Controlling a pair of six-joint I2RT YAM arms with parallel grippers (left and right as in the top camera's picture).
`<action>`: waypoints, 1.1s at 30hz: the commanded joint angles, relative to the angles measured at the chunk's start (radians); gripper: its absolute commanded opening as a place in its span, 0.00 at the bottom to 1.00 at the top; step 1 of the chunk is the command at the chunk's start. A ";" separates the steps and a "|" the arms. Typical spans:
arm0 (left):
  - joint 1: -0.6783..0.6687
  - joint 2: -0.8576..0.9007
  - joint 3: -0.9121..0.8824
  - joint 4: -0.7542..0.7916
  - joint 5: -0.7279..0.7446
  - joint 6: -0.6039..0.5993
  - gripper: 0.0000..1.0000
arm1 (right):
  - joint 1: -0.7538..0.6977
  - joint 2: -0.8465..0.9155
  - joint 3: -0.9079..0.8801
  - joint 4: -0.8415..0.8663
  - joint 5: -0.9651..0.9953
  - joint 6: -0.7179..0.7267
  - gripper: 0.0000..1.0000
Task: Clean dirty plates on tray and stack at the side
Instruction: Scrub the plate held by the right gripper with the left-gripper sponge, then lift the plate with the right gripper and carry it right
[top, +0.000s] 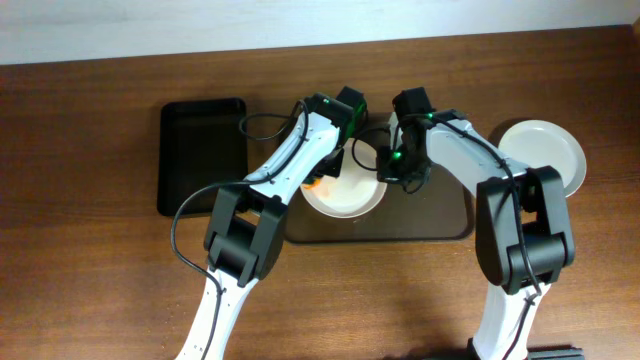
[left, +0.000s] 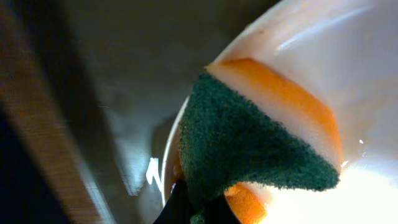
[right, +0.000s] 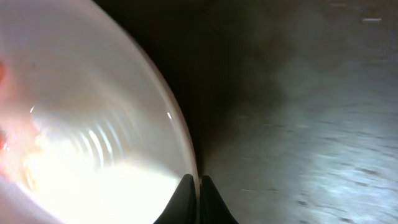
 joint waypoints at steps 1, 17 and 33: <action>0.027 0.011 -0.002 -0.046 -0.346 -0.020 0.00 | -0.015 0.012 -0.004 -0.013 0.070 -0.008 0.04; 0.164 -0.106 0.240 -0.142 0.422 0.105 0.00 | 0.158 -0.290 0.477 -0.591 0.980 0.060 0.04; 0.147 -0.106 0.238 -0.143 0.421 0.105 0.00 | 0.389 -0.290 0.503 -0.626 1.357 -0.010 0.04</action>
